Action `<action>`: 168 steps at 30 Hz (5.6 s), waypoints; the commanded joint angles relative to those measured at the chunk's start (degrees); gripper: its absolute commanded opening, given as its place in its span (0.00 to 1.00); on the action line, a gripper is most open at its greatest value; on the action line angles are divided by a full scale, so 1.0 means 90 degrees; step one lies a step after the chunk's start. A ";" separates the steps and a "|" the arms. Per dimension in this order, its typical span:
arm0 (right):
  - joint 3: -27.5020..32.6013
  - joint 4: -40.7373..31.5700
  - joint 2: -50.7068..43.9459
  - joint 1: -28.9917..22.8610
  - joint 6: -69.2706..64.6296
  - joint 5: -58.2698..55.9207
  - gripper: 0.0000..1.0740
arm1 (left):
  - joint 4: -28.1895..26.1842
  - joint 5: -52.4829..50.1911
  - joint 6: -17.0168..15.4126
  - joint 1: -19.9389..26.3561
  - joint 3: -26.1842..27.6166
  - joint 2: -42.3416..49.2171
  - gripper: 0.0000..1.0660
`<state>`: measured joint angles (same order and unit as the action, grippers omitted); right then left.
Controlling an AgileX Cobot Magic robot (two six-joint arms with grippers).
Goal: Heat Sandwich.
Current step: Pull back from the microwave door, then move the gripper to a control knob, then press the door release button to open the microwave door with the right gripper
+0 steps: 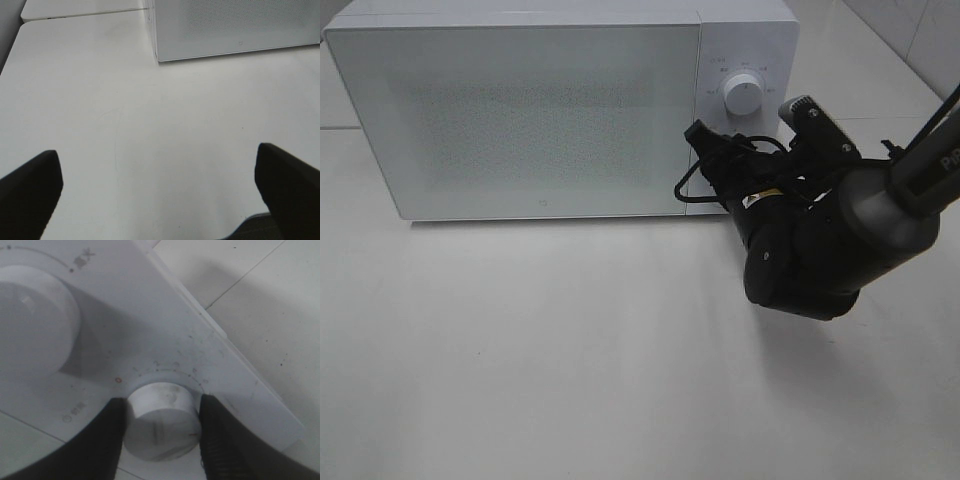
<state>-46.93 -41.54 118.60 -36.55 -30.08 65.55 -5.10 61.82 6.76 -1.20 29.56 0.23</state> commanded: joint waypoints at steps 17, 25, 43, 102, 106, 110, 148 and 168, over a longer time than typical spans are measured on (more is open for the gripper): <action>-0.0140 0.0216 -0.0089 -0.0013 -0.4953 0.0465 0.03 | -0.0038 -0.0038 -0.0019 -0.0045 0.0006 0.0127 0.94; -0.0140 0.0261 -0.0089 -0.0006 -0.5131 0.0465 0.03 | -0.0038 -0.0038 -0.0019 -0.0045 0.0006 0.0127 0.94; -0.0140 0.0267 -0.0089 -0.0006 -0.4921 0.0465 0.06 | -0.0038 -0.0038 -0.0019 -0.0045 0.0006 0.0127 0.94; 0.0025 0.0337 -0.0153 -0.0025 -0.4921 0.0407 0.70 | -0.0038 -0.0038 -0.0019 -0.0045 0.0006 0.0127 0.94; 0.0350 0.0395 -0.0312 -0.0025 -0.4921 0.0388 0.70 | -0.0038 -0.0038 -0.0019 -0.0045 0.0006 0.0127 0.94; 0.0809 0.0611 -0.0579 -0.0025 -0.4953 0.0223 0.70 | -0.0038 -0.0038 -0.0019 -0.0045 0.0006 0.0127 0.94; 0.1763 0.1744 -0.5150 -0.0006 0.4730 -0.7016 0.70 | -0.0038 -0.0038 -0.0019 -0.0045 0.0006 0.0127 0.94; 0.1229 0.2757 -0.7302 -0.0006 0.5246 -1.1058 0.70 | -0.0038 -0.0038 -0.0019 -0.0045 0.0006 0.0127 0.94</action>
<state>-35.47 -17.82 55.00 -37.01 17.88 -31.34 -5.10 61.82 6.76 -1.20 29.56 0.23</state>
